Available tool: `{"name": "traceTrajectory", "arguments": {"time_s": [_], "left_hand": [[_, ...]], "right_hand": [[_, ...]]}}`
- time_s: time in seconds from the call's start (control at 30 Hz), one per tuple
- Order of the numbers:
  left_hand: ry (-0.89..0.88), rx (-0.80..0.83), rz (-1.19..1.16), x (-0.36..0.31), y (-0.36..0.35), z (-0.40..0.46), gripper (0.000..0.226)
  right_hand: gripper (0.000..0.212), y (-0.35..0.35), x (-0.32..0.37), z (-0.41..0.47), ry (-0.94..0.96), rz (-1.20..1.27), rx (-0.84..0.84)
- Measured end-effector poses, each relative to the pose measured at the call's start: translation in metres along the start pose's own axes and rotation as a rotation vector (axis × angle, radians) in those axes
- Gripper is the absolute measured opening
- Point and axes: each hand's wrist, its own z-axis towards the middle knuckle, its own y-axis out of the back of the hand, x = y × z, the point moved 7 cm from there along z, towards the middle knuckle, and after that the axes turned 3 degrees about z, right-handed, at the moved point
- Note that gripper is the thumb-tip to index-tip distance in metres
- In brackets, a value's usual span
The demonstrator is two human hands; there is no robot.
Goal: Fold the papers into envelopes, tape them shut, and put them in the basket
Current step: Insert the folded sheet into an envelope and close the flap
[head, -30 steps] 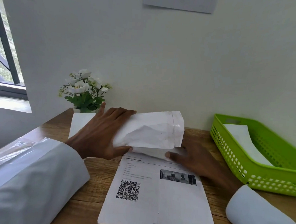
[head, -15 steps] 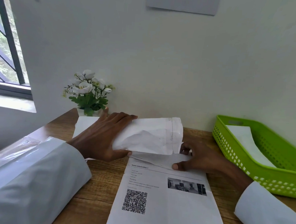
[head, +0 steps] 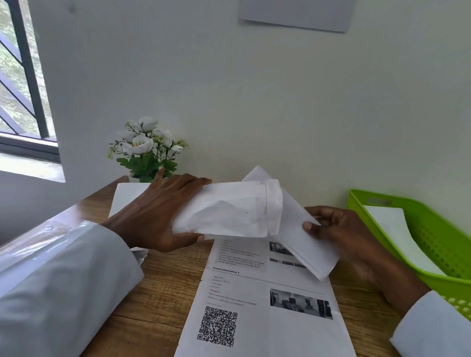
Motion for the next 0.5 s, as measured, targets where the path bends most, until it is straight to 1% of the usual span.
{"name": "traceTrajectory", "arguments": {"time_s": [0.1,0.2,0.3,0.5], "left_hand": [[0.048,-0.030,0.032,0.012,0.006,-0.003,0.094],[0.111,-0.019,0.057,0.026,0.006,-0.008,0.095],[0.154,-0.022,0.072,0.034,0.007,-0.012,0.096],[0.164,-0.029,0.128,0.040,0.009,-0.016,0.098]], "right_hand": [[0.026,0.010,0.009,0.000,0.046,0.101,-0.050],[0.030,0.014,0.012,0.000,0.066,0.136,-0.048],[0.029,0.013,0.011,-0.001,0.065,0.131,-0.040],[0.030,0.007,0.009,0.000,0.071,0.056,-0.001]]}}
